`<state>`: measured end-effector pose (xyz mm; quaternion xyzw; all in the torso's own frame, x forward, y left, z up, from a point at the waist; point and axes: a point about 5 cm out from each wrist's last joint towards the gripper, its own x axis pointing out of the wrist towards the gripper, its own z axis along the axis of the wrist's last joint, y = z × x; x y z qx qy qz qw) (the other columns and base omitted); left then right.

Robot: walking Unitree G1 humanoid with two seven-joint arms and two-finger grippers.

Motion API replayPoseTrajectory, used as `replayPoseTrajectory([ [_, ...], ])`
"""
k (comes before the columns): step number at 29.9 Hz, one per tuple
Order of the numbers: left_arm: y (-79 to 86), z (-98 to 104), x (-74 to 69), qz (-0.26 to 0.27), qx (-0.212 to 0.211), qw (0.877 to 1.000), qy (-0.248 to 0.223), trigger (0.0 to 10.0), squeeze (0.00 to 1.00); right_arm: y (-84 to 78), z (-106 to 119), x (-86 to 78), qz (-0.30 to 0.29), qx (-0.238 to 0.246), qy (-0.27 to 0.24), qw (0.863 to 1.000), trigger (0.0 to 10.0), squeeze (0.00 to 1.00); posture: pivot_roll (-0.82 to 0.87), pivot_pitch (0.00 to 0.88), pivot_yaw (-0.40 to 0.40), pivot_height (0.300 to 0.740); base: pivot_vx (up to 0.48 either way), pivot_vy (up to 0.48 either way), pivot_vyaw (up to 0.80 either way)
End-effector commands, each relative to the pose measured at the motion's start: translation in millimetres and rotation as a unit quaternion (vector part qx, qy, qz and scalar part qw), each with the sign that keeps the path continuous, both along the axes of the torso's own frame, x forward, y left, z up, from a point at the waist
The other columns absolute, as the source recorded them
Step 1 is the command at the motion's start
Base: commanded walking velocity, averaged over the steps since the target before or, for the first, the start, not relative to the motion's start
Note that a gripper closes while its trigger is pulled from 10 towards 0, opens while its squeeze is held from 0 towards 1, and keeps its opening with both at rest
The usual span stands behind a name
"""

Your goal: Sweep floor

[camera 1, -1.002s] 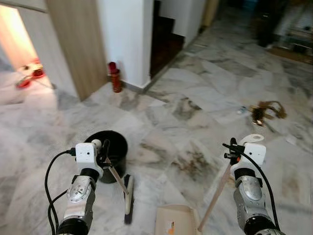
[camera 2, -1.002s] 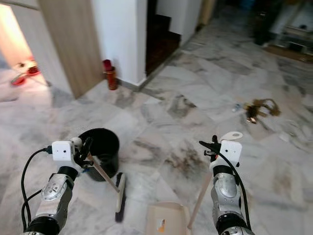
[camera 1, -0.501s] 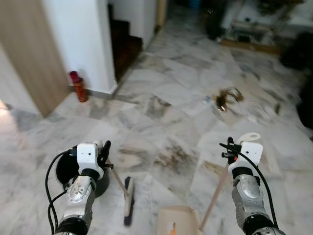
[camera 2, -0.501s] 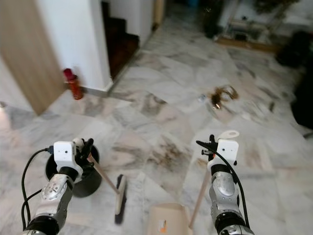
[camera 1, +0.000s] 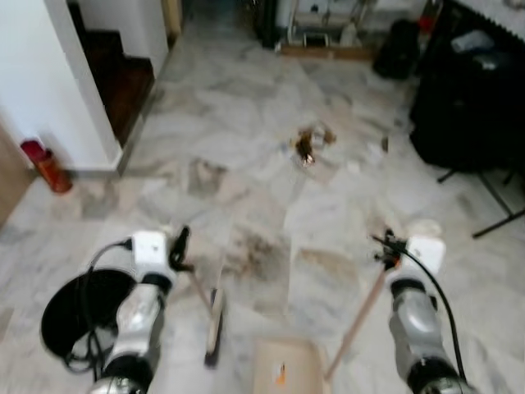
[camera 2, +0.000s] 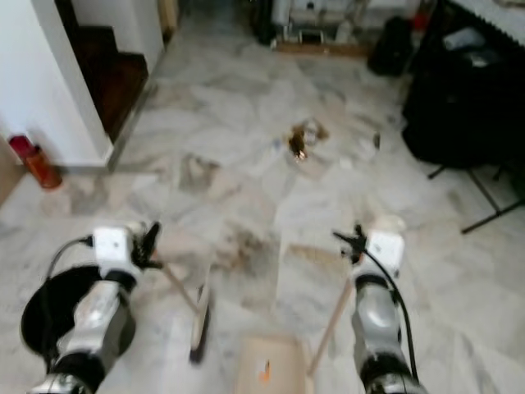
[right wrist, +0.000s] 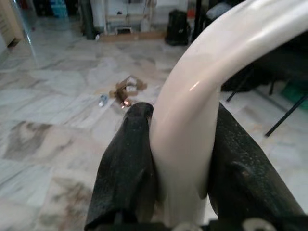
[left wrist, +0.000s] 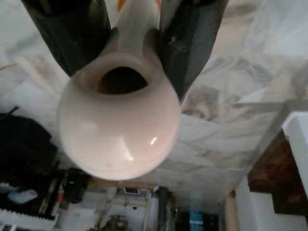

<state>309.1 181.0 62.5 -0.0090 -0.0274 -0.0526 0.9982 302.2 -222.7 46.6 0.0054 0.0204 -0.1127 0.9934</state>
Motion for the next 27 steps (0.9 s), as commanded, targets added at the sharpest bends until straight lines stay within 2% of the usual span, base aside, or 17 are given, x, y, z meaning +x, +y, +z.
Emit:
replayPoseTrajectory([
  [1, 5.8, -5.7, -3.5, 0.012, -0.003, 1.000, 0.015, 10.0, 0.00, 6.6, 11.1, 7.1, 0.012, -0.006, -0.029, 0.999, 10.0, 0.00, 0.00, 0.000, -0.036, 0.740, 0.000, 0.000, 0.00],
  [6, 5.0, -5.4, -2.9, 0.011, -0.003, 1.000, 0.014, 10.0, 0.00, 9.5, 12.7, 8.3, 0.016, -0.006, -0.035, 0.999, 10.0, 0.00, -0.01, 0.000, -0.037, 0.740, 0.000, 0.000, 0.00],
  [25, 3.1, -3.7, -1.5, 0.008, -0.002, 1.000, 0.013, 10.0, 0.00, 9.6, 12.4, 9.2, 0.012, -0.004, -0.031, 0.999, 10.0, 0.00, -0.01, 0.000, -0.032, 0.740, 0.347, 0.000, 0.00],
  [27, 3.4, -3.6, -1.7, 0.009, -0.002, 1.000, 0.012, 10.0, 0.00, 8.9, 12.7, 9.2, 0.011, -0.002, -0.032, 0.999, 10.0, 0.00, -0.01, 0.000, -0.032, 0.740, 0.371, 0.000, -0.80],
])
